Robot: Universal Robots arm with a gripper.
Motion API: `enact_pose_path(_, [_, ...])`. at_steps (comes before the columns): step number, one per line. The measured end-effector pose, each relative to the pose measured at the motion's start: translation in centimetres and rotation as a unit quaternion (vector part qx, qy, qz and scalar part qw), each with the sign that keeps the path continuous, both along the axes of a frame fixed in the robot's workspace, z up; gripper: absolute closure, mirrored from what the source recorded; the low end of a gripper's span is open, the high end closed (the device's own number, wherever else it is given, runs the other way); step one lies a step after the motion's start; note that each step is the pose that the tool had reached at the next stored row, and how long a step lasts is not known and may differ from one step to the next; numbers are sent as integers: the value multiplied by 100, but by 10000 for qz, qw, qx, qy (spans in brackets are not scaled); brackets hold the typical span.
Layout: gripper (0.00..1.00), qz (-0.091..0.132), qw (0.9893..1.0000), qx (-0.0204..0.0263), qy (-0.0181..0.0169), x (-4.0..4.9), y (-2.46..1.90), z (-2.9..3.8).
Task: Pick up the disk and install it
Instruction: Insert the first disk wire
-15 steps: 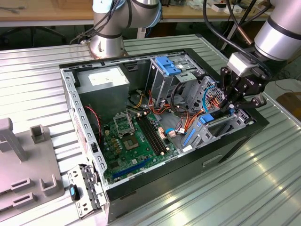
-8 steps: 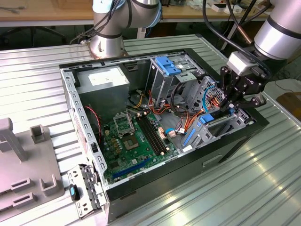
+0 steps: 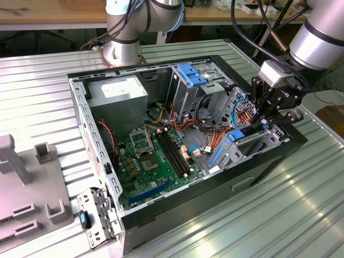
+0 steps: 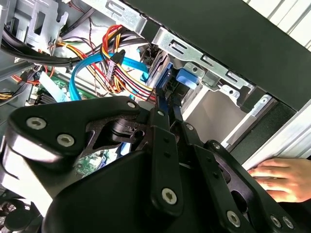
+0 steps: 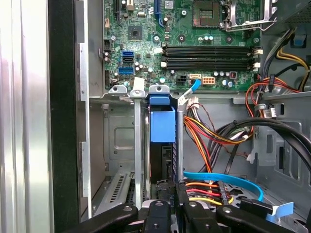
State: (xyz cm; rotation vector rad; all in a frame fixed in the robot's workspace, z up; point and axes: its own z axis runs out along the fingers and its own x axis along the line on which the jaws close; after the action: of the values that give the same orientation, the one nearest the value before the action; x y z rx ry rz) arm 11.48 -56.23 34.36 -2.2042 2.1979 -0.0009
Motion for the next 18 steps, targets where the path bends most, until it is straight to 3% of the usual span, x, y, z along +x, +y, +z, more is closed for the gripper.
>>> enact_pose_path(6, [83, 0, 10000, -4, 6, 0, 0, -52])
enact_pose_path(14, [82, 0, 10000, 8, 6, 0, 0, -64])
enact_pose_path(15, [76, 0, 10000, 2, 6, 0, 0, -44])
enact_pose_path(18, [76, 0, 10000, 1, 6, 0, 0, 58])
